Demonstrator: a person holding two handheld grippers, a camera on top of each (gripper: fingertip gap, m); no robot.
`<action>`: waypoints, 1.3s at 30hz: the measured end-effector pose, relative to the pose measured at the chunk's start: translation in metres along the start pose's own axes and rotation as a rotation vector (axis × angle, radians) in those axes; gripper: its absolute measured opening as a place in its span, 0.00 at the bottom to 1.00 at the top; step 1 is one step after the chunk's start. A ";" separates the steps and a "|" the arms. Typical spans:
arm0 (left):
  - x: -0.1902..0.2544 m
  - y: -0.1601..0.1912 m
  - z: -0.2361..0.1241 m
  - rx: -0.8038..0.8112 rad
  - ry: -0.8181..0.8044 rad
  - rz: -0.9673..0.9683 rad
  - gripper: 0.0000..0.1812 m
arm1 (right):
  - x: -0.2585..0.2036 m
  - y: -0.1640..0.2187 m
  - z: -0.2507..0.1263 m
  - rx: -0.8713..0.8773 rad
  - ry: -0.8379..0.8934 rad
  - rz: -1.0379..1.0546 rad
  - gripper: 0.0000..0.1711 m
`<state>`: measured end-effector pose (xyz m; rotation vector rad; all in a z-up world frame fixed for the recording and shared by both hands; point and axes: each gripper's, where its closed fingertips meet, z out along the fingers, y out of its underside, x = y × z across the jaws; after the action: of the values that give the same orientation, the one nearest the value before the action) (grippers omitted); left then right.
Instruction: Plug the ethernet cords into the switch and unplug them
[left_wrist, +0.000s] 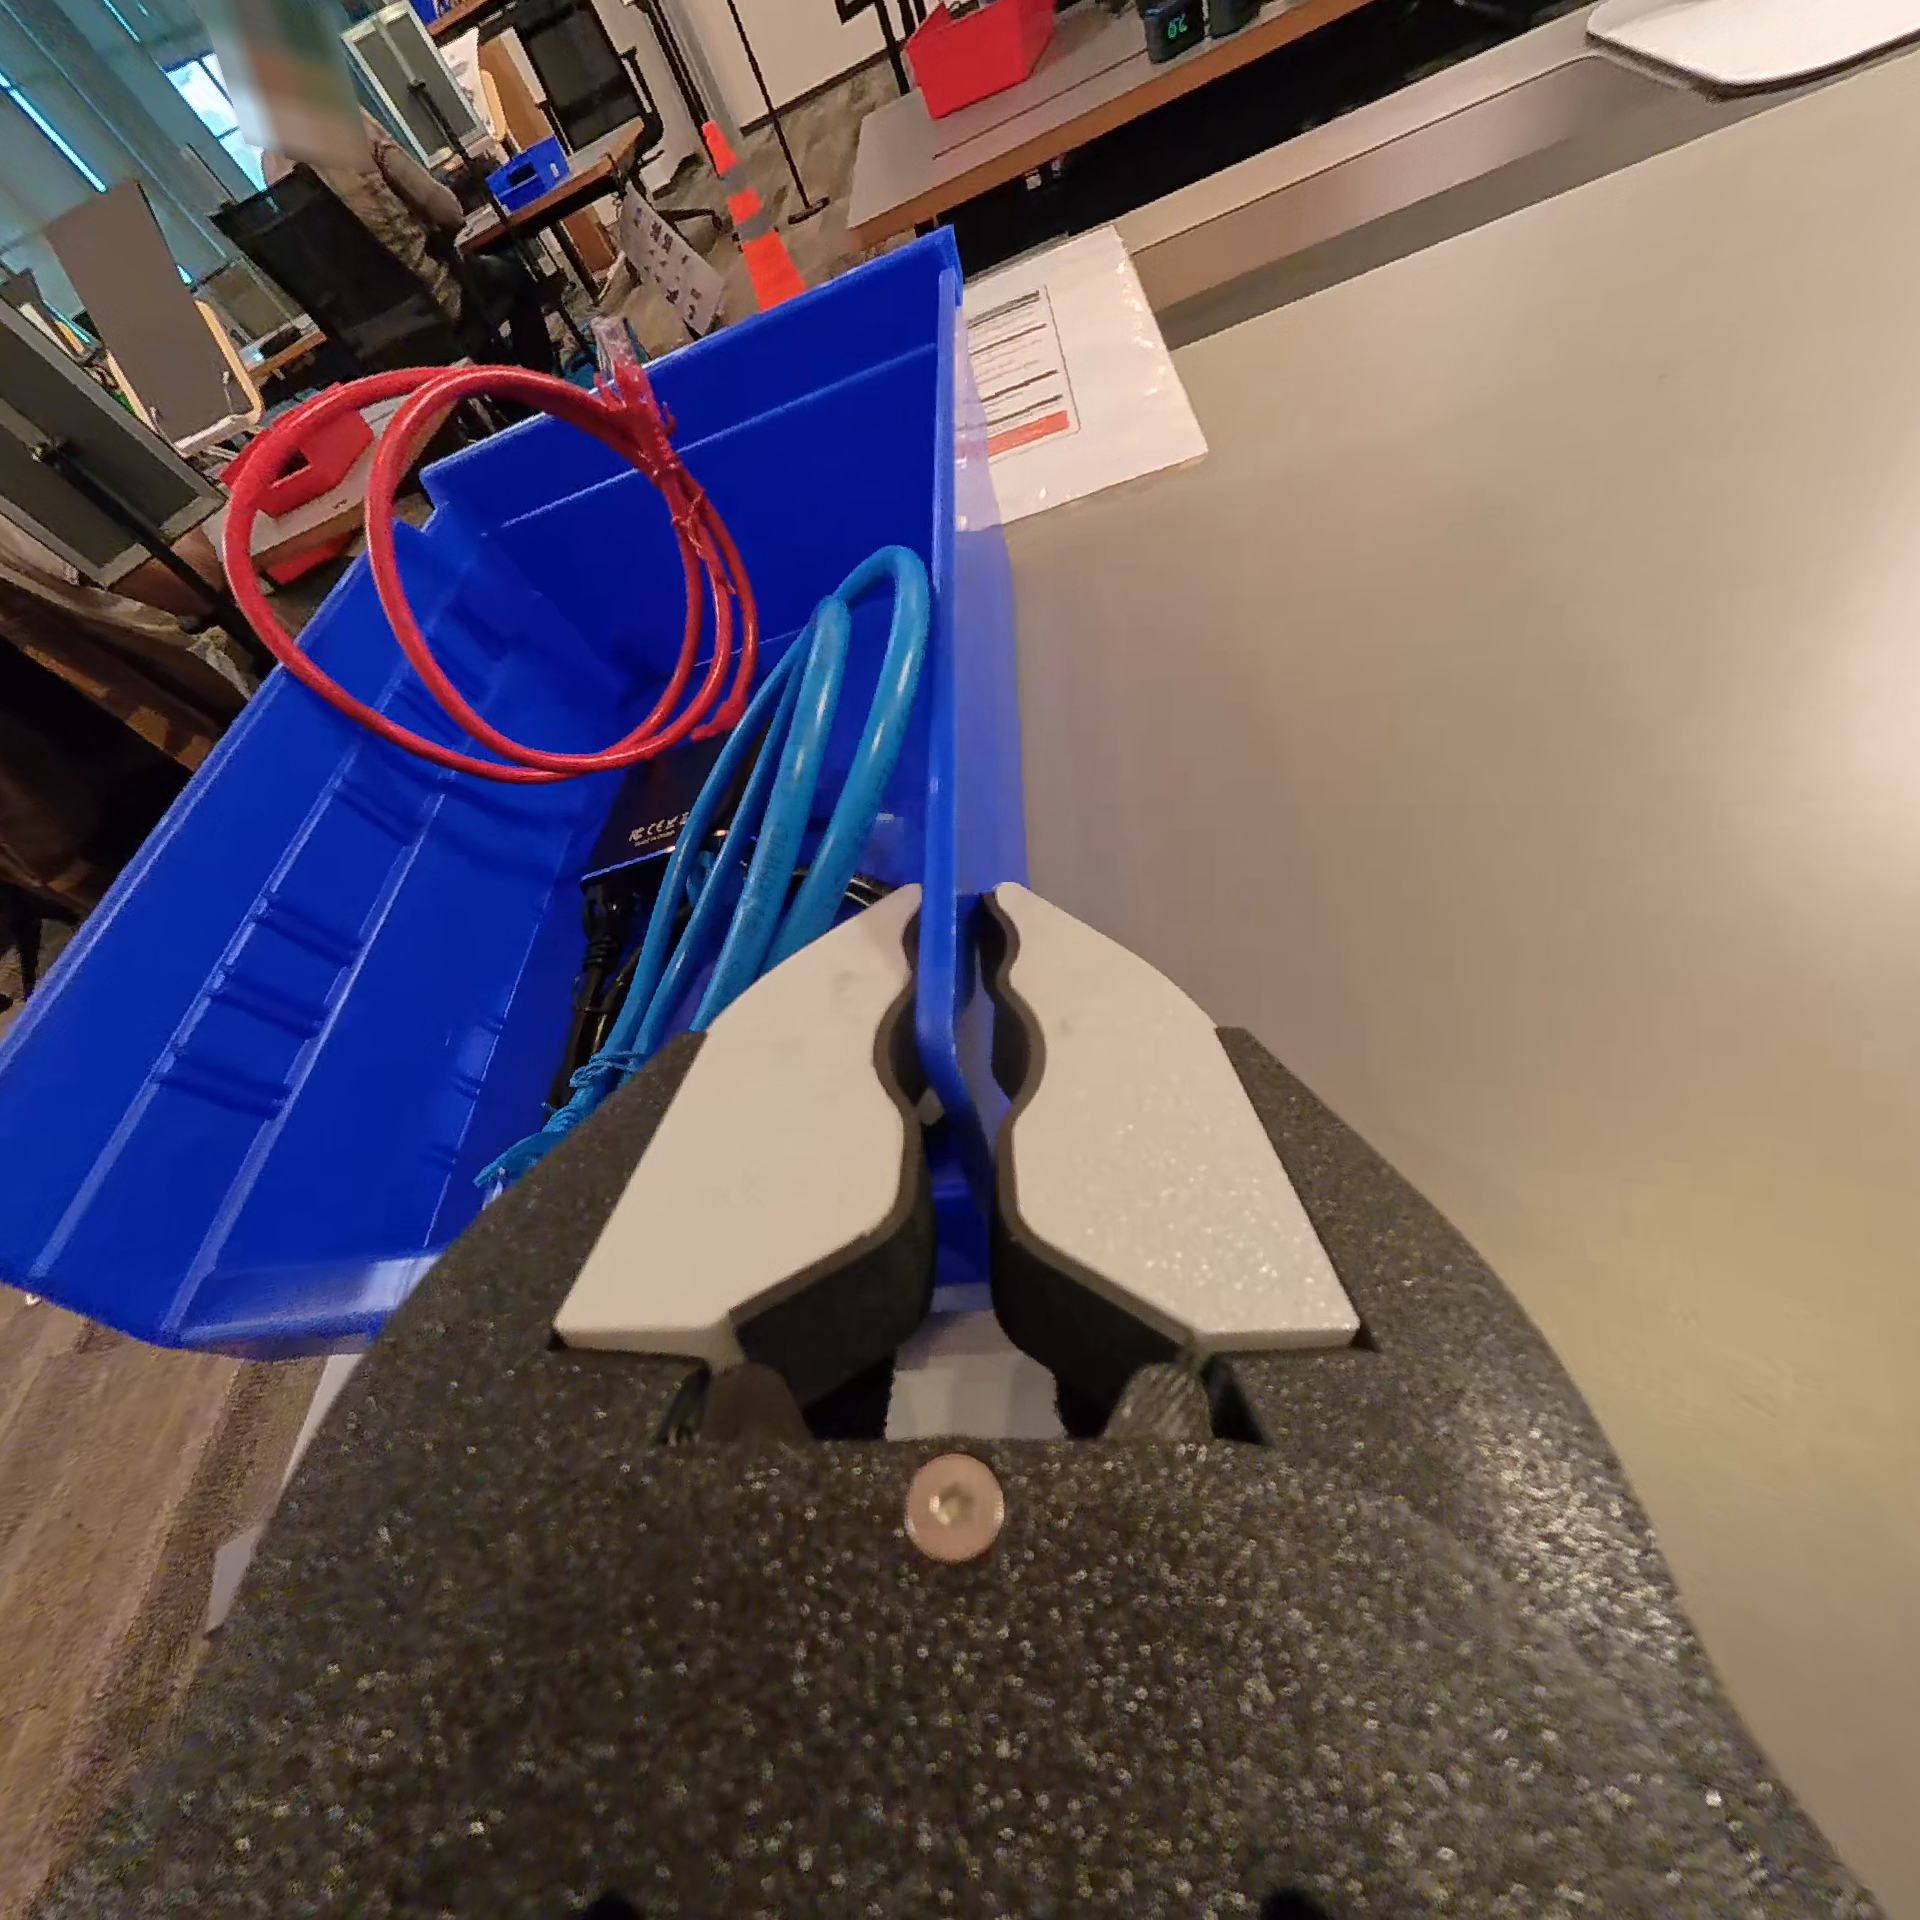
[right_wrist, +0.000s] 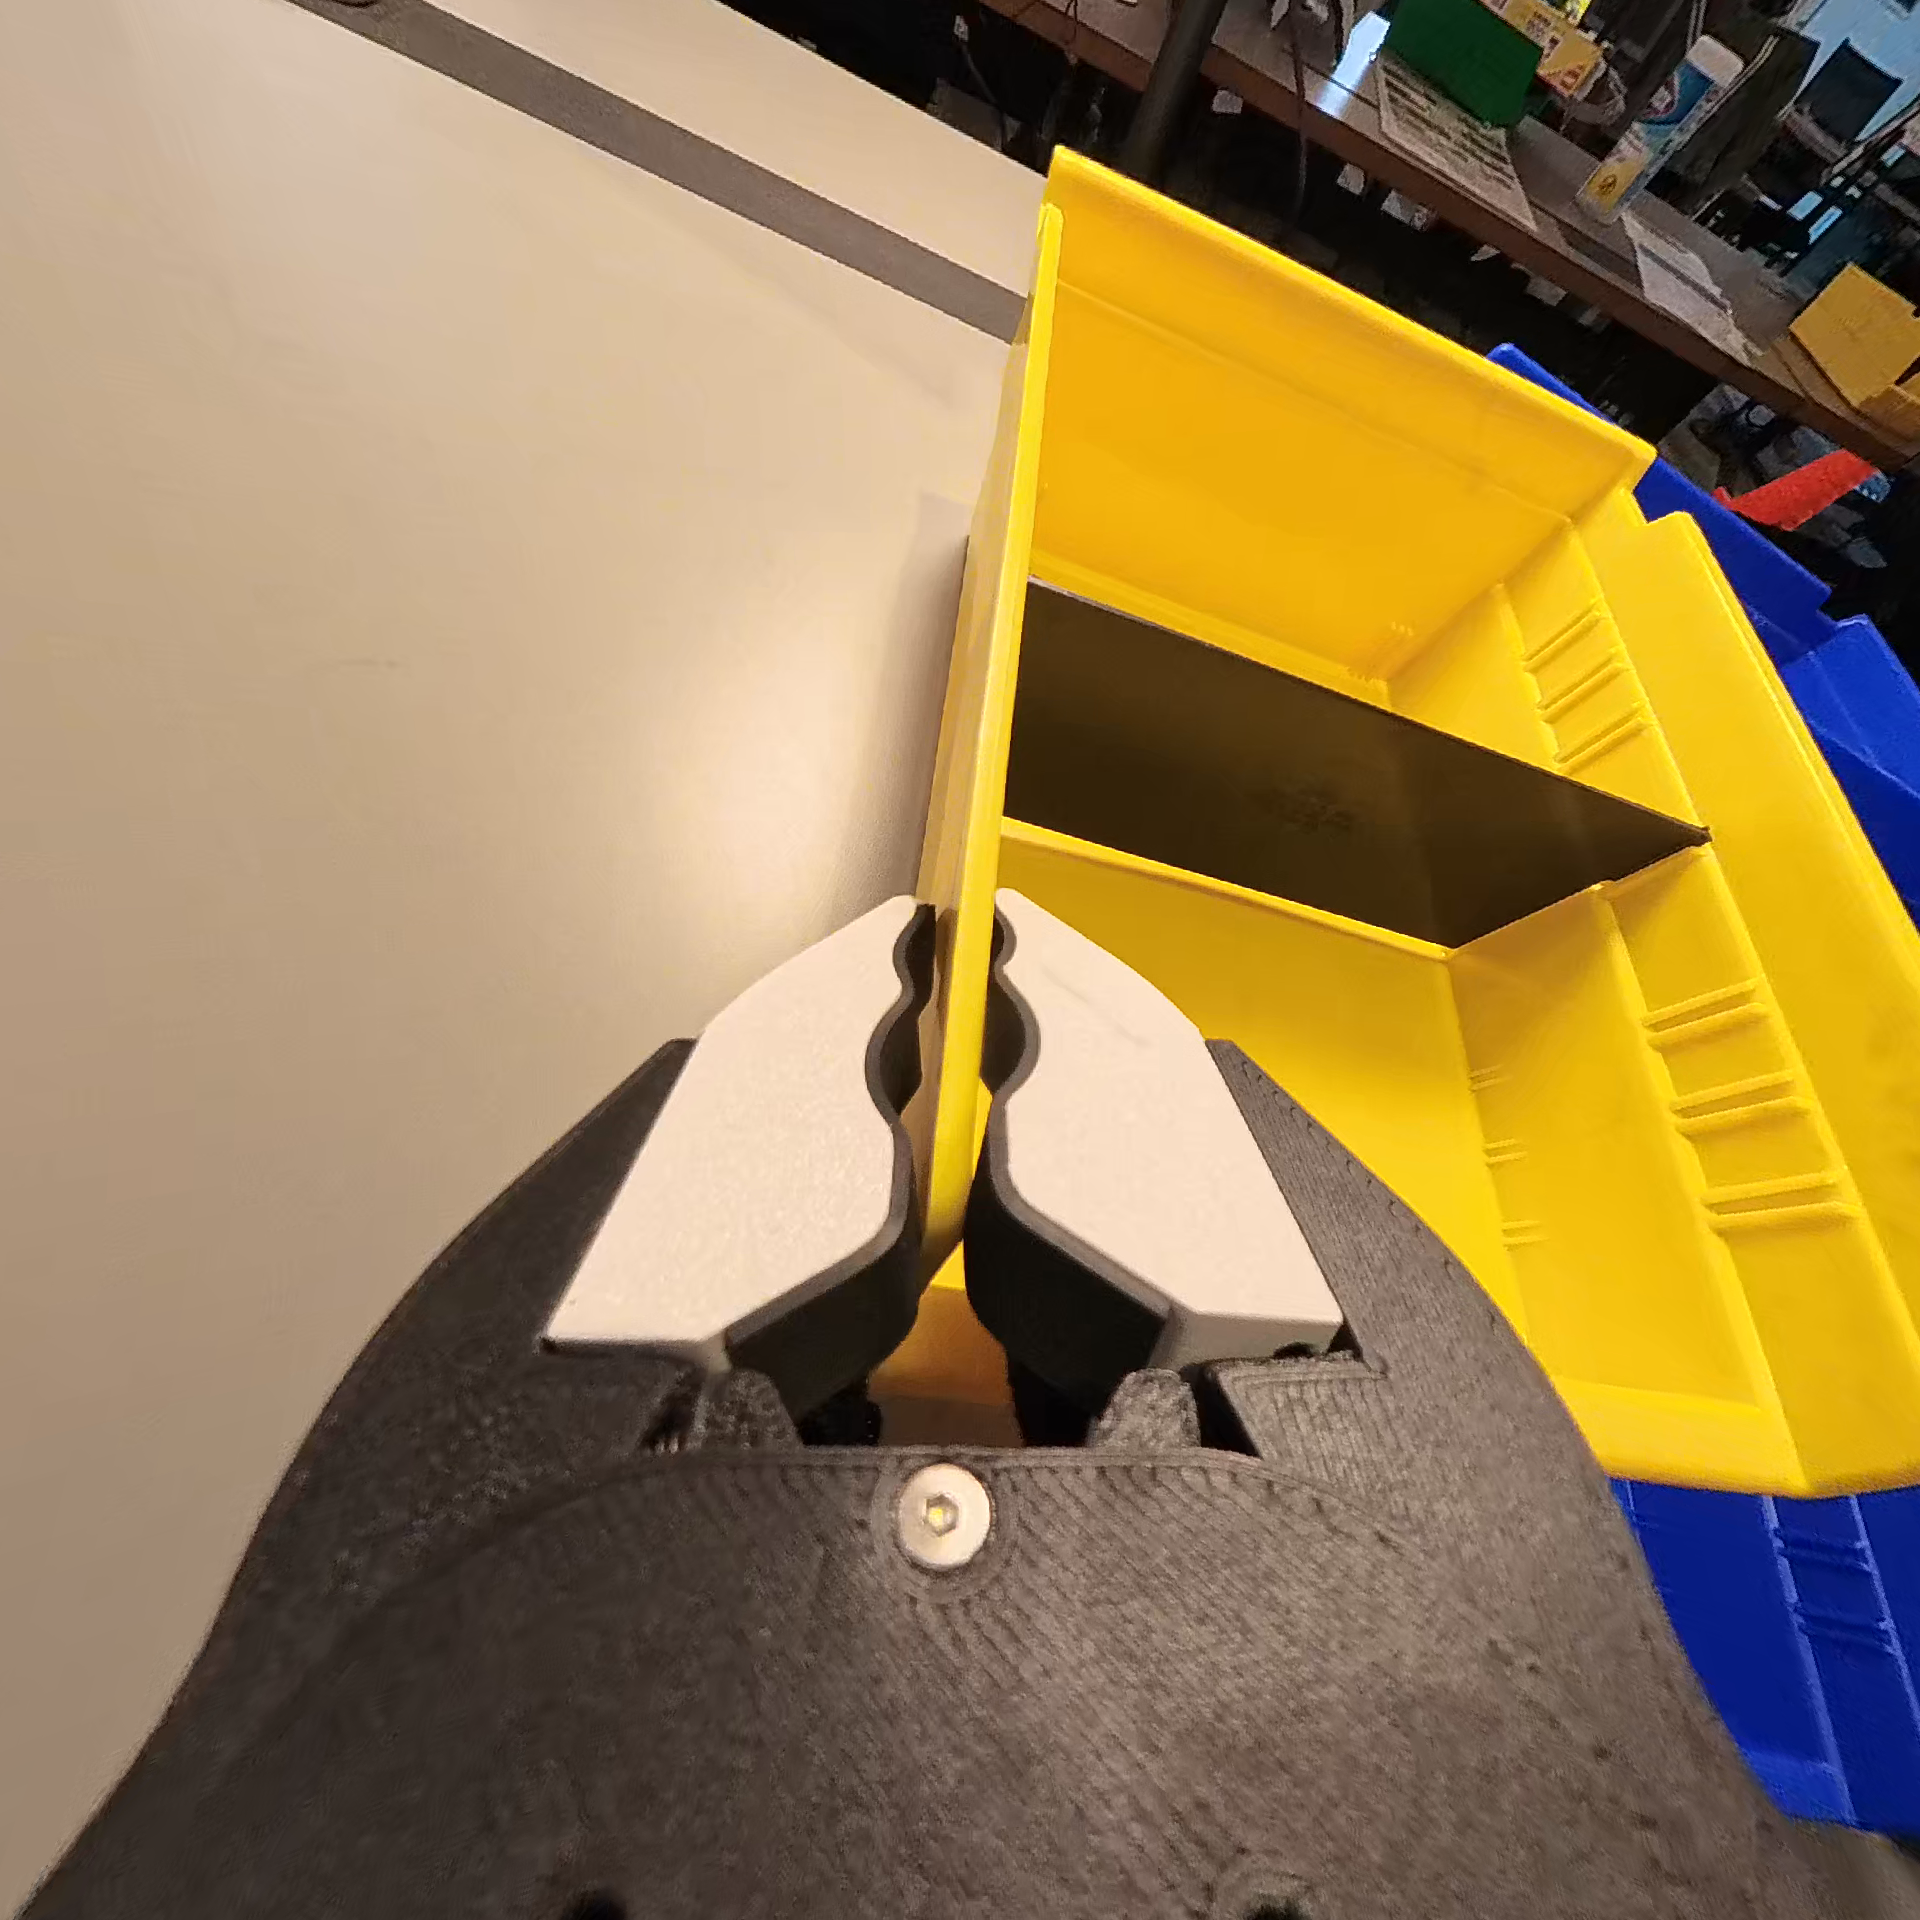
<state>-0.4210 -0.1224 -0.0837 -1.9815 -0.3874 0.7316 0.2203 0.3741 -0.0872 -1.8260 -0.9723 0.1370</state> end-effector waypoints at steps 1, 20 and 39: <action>-0.001 0.000 0.001 0.002 0.001 0.004 0.04 | 0.000 0.000 0.000 -0.001 0.001 -0.002 0.04; 0.000 0.000 0.003 0.030 0.024 0.055 0.06 | -0.006 0.000 -0.003 0.003 -0.022 -0.020 0.07; 0.004 0.004 -0.037 0.013 -0.003 0.073 0.13 | 0.003 -0.003 -0.020 0.021 -0.012 -0.043 0.04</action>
<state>-0.3945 -0.1471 -0.0750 -1.9916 -0.3124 0.7813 0.2302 0.3620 -0.0743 -1.7853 -1.0148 0.1317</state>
